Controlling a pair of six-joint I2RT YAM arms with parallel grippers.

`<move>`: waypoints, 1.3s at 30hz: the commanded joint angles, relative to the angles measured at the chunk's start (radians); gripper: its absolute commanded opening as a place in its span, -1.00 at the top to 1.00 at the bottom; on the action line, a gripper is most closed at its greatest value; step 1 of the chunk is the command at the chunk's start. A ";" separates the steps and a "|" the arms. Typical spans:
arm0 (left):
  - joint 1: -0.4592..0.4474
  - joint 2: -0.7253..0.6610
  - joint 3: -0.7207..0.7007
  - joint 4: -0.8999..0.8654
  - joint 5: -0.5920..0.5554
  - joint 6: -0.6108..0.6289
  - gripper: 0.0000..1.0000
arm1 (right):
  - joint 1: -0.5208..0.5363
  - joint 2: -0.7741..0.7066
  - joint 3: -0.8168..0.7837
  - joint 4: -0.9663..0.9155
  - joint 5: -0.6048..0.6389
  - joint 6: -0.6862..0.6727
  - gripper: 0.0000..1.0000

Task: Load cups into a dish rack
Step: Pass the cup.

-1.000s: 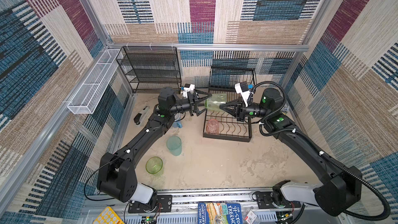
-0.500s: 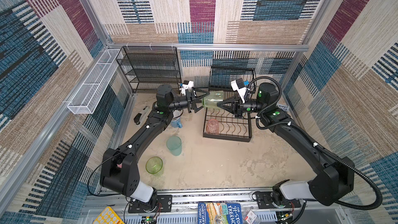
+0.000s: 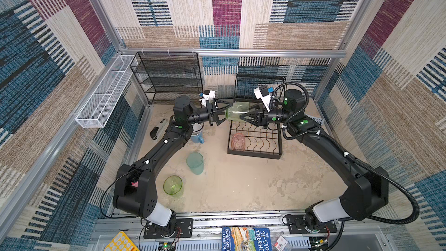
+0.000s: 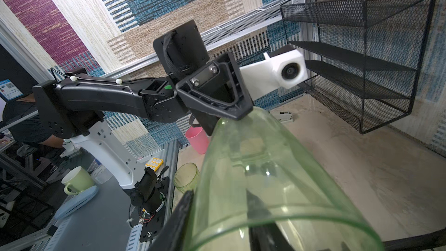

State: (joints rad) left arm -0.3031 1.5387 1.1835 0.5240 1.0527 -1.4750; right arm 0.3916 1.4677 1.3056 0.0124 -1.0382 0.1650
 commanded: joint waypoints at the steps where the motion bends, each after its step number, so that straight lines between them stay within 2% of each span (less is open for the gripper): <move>1: 0.008 0.000 -0.005 0.060 -0.002 -0.018 -0.26 | 0.000 0.009 0.009 0.026 0.020 0.014 0.12; 2: 0.007 0.003 -0.004 0.062 -0.004 -0.021 -0.26 | 0.001 0.012 0.010 0.037 0.022 0.026 0.16; 5: 0.007 0.008 -0.001 0.077 0.000 -0.033 -0.26 | 0.001 0.027 0.017 0.053 0.012 0.035 0.49; 10: 0.009 0.004 0.008 0.073 0.027 -0.033 -0.46 | 0.000 0.036 0.020 0.067 -0.011 0.026 0.99; 16: 0.009 -0.019 0.038 0.015 0.056 0.010 -0.64 | 0.000 0.053 0.032 0.072 -0.047 0.015 1.00; 24: 0.009 -0.021 0.083 -0.107 0.083 0.112 -0.77 | 0.000 0.069 0.056 0.060 -0.081 0.007 1.00; 31: 0.007 0.011 0.109 -0.116 0.099 0.124 -0.78 | 0.001 0.076 0.073 0.039 -0.098 -0.003 1.00; 39: 0.007 0.023 0.159 -0.261 0.103 0.226 -0.79 | 0.005 0.089 0.103 -0.010 -0.089 -0.037 1.00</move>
State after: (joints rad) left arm -0.2951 1.5597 1.3197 0.3069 1.1255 -1.3308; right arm 0.3927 1.5517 1.3960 0.0433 -1.1336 0.1478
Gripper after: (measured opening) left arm 0.892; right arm 0.084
